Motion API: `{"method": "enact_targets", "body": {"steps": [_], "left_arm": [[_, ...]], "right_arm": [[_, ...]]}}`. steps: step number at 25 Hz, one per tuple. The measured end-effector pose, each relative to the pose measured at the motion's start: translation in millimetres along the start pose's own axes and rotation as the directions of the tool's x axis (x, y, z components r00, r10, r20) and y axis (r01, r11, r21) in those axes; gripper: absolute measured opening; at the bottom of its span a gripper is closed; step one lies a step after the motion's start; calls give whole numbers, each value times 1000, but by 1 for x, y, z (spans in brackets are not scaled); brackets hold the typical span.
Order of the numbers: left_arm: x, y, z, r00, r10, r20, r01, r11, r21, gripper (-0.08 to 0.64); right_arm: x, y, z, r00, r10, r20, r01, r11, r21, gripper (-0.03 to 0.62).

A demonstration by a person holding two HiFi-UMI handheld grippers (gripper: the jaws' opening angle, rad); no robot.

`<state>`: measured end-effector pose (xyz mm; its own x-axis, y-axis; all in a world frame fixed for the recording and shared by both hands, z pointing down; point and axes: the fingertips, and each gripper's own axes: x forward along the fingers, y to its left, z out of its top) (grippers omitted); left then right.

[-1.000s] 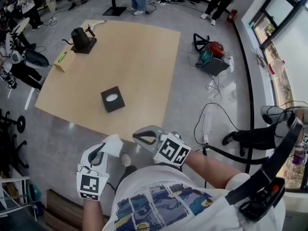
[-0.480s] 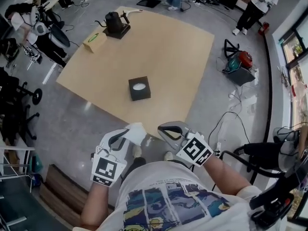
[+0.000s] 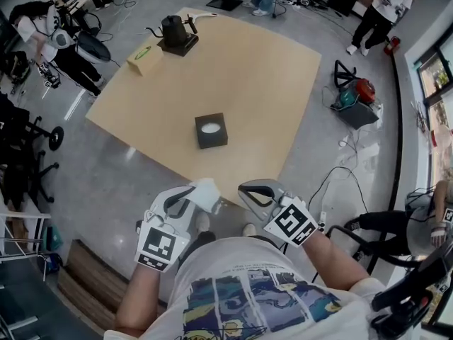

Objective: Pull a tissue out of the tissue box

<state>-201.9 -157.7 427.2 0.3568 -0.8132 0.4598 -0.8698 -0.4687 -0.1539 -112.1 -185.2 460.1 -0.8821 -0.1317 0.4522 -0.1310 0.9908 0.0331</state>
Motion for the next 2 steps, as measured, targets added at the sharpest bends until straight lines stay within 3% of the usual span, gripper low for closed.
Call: {"method": "enact_targets", "body": {"steps": [2], "left_arm": [[0,4,0,1000,0,3,0,1000,3,8]], "right_arm": [[3,-1,1,1000,-4,-3,4,1000,0,3]]}}
